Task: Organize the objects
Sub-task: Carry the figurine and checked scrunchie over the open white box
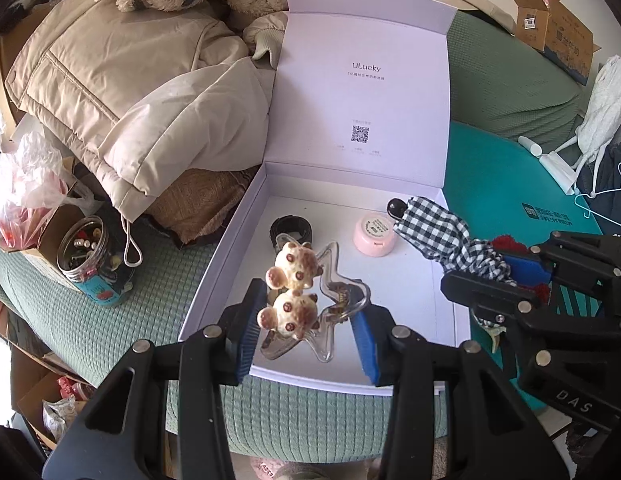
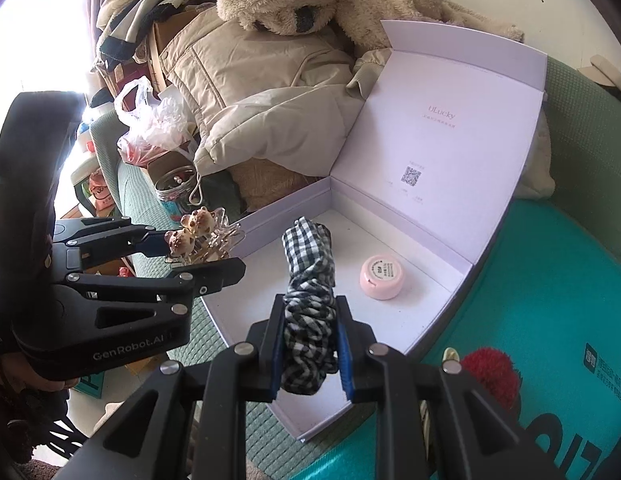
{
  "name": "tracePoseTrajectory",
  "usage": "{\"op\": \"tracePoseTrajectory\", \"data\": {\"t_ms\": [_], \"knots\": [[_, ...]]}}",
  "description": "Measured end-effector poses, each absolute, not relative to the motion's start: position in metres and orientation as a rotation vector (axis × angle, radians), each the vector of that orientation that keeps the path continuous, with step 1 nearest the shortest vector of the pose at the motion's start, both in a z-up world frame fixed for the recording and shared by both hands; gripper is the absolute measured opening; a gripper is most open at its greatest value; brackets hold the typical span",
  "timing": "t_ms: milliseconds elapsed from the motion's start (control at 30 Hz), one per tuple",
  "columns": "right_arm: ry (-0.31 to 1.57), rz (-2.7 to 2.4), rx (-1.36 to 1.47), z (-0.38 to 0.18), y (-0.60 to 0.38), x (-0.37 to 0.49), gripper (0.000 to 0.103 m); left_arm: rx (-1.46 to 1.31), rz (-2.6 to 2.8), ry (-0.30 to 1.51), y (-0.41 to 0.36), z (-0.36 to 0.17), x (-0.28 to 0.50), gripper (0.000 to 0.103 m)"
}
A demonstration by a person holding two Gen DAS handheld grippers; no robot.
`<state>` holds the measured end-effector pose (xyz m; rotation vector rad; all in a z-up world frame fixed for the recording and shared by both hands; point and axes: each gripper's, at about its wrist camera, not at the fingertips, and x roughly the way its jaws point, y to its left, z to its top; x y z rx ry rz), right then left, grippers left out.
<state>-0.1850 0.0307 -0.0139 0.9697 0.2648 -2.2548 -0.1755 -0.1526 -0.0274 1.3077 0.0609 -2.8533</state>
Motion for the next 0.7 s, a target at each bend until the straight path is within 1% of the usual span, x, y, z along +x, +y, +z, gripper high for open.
{"op": "tracePoseTrajectory", "data": {"t_ms": [367, 700], "knots": [[0.296, -2.287, 0.952, -0.01, 0.022, -0.222, 0.021, 1.287, -2.895, -0.016, -0.153, -0.022, -0.23, 0.04], [0.334, -2.285, 0.985, -0.025, 0.018, -0.261, 0.021, 1.351, -2.888, -0.023, -0.154, -0.044, -0.273, 0.04]]}}
